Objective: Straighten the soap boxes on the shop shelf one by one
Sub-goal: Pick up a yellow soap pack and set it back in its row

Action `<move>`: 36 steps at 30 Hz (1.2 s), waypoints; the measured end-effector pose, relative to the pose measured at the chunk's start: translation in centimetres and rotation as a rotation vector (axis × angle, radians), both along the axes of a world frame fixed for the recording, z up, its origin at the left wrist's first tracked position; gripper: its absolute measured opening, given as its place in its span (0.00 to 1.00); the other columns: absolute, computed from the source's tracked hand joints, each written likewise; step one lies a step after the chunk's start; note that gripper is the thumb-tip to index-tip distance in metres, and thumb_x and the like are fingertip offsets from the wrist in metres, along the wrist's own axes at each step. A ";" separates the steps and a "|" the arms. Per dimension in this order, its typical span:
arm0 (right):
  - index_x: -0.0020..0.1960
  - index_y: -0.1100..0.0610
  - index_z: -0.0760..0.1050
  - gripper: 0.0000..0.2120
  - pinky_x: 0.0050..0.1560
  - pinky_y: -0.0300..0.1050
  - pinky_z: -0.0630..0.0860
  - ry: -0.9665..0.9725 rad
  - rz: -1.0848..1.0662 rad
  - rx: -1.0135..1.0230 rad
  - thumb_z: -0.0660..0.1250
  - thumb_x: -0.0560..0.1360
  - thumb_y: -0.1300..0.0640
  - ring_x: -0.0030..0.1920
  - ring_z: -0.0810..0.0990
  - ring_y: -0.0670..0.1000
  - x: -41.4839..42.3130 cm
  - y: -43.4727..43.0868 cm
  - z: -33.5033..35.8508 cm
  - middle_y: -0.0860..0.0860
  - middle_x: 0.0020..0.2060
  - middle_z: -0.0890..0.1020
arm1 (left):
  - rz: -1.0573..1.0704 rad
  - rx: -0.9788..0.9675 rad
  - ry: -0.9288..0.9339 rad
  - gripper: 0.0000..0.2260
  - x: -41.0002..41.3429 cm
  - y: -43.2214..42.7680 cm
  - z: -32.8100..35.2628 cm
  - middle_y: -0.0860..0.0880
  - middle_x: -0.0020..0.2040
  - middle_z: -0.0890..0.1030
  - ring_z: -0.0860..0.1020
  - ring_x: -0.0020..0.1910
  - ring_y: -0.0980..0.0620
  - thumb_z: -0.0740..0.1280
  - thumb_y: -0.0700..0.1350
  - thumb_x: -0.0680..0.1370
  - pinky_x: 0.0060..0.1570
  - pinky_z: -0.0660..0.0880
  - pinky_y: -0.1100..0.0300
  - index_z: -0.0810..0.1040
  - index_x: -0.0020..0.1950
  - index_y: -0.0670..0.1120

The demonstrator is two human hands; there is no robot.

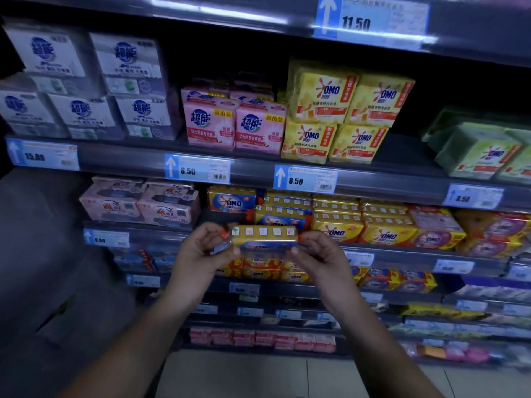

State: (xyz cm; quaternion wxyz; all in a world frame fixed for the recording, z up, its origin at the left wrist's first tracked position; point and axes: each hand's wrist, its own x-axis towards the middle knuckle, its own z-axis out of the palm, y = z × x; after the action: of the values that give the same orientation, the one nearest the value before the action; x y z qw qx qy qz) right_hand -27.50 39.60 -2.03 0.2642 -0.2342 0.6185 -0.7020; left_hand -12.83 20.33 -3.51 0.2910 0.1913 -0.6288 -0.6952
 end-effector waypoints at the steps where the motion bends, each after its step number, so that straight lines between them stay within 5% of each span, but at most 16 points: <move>1: 0.49 0.55 0.80 0.08 0.53 0.50 0.83 -0.031 -0.012 -0.015 0.70 0.77 0.67 0.54 0.85 0.58 0.2 -0.1 0.0 0.57 0.51 0.86 | -0.001 0.007 0.008 0.19 0.1 -0.1 0.0 0.60 0.39 0.81 0.81 0.44 0.63 0.74 0.29 0.72 0.43 0.79 0.64 0.79 0.41 0.56; 4: 0.48 0.56 0.79 0.03 0.47 0.44 0.83 -0.074 -0.056 0.026 0.71 0.77 0.62 0.48 0.85 0.54 0.6 -0.5 -0.1 0.54 0.46 0.85 | 0.030 0.038 0.022 0.13 0.3 -0.3 0.3 0.57 0.47 0.84 0.84 0.49 0.52 0.76 0.36 0.72 0.47 0.83 0.55 0.80 0.49 0.52; 7: 0.51 0.58 0.80 0.05 0.42 0.42 0.83 -0.082 -0.085 0.092 0.71 0.78 0.57 0.43 0.85 0.51 0.8 -1.0 -0.1 0.51 0.43 0.85 | 0.072 0.103 0.026 0.14 0.1 -0.5 0.6 0.49 0.48 0.85 0.86 0.48 0.49 0.77 0.44 0.69 0.44 0.83 0.59 0.82 0.54 0.50; 17: 0.48 0.56 0.80 0.02 0.44 0.41 0.83 -0.099 -0.056 0.078 0.72 0.76 0.61 0.45 0.86 0.49 0.8 -1.6 -0.3 0.54 0.43 0.85 | 0.145 0.143 -0.004 0.08 0.3 -0.4 -1.2 0.51 0.44 0.86 0.85 0.47 0.51 0.76 0.45 0.69 0.45 0.82 0.60 0.86 0.46 0.53; 21: 0.54 0.58 0.81 0.06 0.51 0.46 0.84 -0.063 -0.041 0.094 0.71 0.77 0.62 0.53 0.86 0.51 1.4 -2.6 -0.5 0.54 0.51 0.86 | 0.271 0.038 -0.048 0.07 1.1 -0.5 -1.6 0.49 0.45 0.86 0.85 0.47 0.50 0.77 0.47 0.71 0.46 0.83 0.57 0.86 0.47 0.56; 27: 0.54 0.34 0.81 0.21 0.49 0.29 0.78 0.053 0.053 0.155 0.70 0.78 0.62 0.53 0.83 0.39 3.3 -5.8 0.0 0.41 0.52 0.86 | 0.495 -0.206 -0.077 0.13 1.4 -2.1 -1.1 0.55 0.42 0.85 0.81 0.43 0.62 0.75 0.37 0.75 0.41 0.76 0.71 0.83 0.47 0.57; 29: 0.52 0.27 0.79 0.26 0.54 0.33 0.79 0.068 0.075 0.186 0.69 0.78 0.62 0.57 0.81 0.39 3.5 -6.9 0.0 0.40 0.55 0.83 | 0.537 -0.242 -0.095 0.11 1.2 -2.8 -1.0 0.53 0.45 0.85 0.81 0.44 0.61 0.75 0.37 0.76 0.44 0.77 0.70 0.83 0.48 0.54; 32: 0.68 0.34 0.74 0.25 0.66 0.50 0.76 0.021 0.087 0.259 0.69 0.78 0.59 0.64 0.77 0.45 3.9 -7.9 -0.2 0.45 0.64 0.78 | 0.566 -0.271 -0.160 0.09 0.5 -3.9 -1.1 0.49 0.44 0.84 0.80 0.43 0.53 0.74 0.35 0.76 0.47 0.79 0.58 0.84 0.52 0.47; 36: 0.76 0.36 0.65 0.34 0.68 0.51 0.73 -0.048 0.132 0.336 0.70 0.73 0.51 0.64 0.76 0.43 4.6 -8.5 -0.5 0.43 0.66 0.77 | 0.578 -0.315 -0.245 0.08 -0.5 -4.8 -1.9 0.45 0.43 0.85 0.81 0.42 0.49 0.74 0.34 0.75 0.49 0.80 0.52 0.85 0.53 0.41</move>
State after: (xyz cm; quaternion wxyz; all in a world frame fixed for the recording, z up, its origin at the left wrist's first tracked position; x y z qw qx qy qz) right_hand -22.89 31.06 -2.57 0.3598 -0.2097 0.7039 -0.5753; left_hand -13.30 15.49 -5.43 0.4240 0.3961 -0.6786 -0.4504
